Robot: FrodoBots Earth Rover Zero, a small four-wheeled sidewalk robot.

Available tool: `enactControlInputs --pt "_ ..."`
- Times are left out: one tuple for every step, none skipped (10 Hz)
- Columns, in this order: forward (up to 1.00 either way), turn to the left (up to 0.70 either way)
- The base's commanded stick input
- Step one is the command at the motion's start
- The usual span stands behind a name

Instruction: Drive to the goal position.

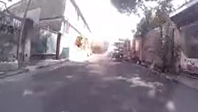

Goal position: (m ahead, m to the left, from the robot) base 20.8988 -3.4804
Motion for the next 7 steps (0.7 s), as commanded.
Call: enactControlInputs --pt "0.7 0.0" --pt "0.7 0.0" --pt "0.7 0.0" --pt "0.7 0.0" --pt "0.7 0.0" --pt "0.7 0.0" --pt "0.7 0.0"
